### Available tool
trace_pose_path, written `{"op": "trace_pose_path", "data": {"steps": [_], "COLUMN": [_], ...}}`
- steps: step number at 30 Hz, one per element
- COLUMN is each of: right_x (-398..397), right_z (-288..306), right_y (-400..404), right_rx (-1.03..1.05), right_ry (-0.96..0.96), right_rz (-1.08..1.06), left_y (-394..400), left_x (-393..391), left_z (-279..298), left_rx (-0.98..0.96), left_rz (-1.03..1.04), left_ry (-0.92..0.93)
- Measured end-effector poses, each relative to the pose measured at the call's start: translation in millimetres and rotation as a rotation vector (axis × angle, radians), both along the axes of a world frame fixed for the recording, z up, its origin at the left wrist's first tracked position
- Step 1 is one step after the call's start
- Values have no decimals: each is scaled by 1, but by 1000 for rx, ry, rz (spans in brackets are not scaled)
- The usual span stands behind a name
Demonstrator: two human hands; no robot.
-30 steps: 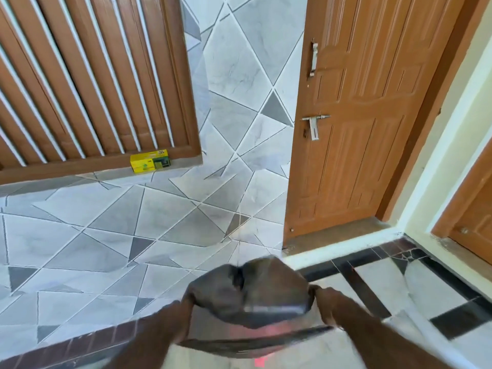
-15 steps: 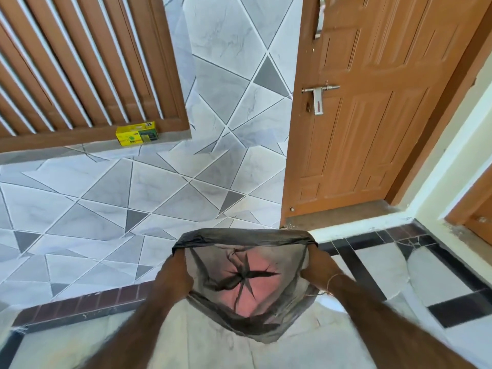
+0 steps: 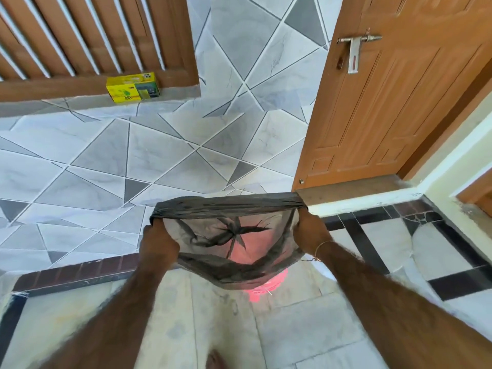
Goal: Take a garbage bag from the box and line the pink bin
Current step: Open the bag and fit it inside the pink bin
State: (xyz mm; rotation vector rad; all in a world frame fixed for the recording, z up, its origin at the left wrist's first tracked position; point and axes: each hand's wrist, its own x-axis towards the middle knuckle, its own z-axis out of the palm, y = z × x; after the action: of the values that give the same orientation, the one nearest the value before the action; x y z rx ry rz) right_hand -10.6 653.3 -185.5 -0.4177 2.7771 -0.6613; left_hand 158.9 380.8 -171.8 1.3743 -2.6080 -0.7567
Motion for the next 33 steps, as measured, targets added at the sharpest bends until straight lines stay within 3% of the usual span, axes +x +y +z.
{"op": "trace_pose_path", "data": {"steps": [12, 26, 33], "right_x": [11, -37, -36], "right_z": [-32, -23, -27], "right_y": [-51, -69, -72], "right_rx": [123, -86, -8], "right_ry": [-111, -92, -213], "right_rz": [-127, -205, -132], "left_y": [-71, -84, -86], "left_x": [-1, -34, -34], "left_z": [-35, -27, -35], "left_rx": [-31, 9, -2], "left_rz": [-180, -259, -250], "left_ry": [-179, -121, -124]}}
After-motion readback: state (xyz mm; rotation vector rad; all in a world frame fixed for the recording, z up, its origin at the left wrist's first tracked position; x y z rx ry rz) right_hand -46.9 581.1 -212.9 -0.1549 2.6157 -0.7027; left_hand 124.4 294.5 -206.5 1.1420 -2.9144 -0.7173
